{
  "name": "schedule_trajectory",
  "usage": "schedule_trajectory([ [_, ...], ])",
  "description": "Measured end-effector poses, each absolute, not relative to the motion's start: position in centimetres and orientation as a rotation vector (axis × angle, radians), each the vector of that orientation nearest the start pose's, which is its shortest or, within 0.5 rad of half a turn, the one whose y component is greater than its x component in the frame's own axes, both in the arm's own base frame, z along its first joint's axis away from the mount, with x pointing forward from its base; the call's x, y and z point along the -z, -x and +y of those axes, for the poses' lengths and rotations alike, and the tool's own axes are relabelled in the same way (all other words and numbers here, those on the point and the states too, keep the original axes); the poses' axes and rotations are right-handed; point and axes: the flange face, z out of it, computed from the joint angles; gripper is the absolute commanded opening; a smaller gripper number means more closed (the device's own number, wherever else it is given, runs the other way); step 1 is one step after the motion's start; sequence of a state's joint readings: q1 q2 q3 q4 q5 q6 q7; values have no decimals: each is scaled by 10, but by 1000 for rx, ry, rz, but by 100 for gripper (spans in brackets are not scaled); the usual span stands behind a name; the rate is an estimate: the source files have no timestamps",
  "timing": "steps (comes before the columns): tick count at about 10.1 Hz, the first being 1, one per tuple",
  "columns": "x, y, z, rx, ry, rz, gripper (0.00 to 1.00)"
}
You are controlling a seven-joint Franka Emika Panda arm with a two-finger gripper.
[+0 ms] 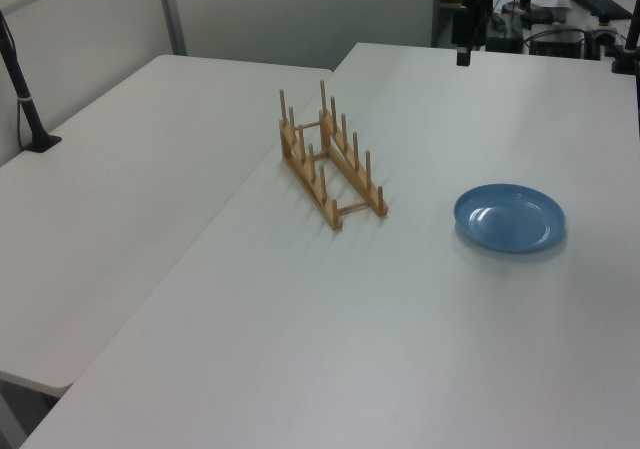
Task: Place plate in plate rack
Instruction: 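Move the open gripper down toward the rim of the blue plate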
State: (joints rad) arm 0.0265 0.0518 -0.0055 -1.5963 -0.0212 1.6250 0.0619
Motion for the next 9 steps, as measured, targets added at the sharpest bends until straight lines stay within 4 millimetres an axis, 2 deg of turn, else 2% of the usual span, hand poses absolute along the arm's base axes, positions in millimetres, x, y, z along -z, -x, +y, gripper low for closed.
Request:
schedule_trajectory([
  [7, -586, -573, 11, -42, 3163, 43, 100],
  [8, -577, -572, 11, -72, 3161, -71, 100],
  [9, -560, -570, 11, -130, 3148, -228, 100],
])
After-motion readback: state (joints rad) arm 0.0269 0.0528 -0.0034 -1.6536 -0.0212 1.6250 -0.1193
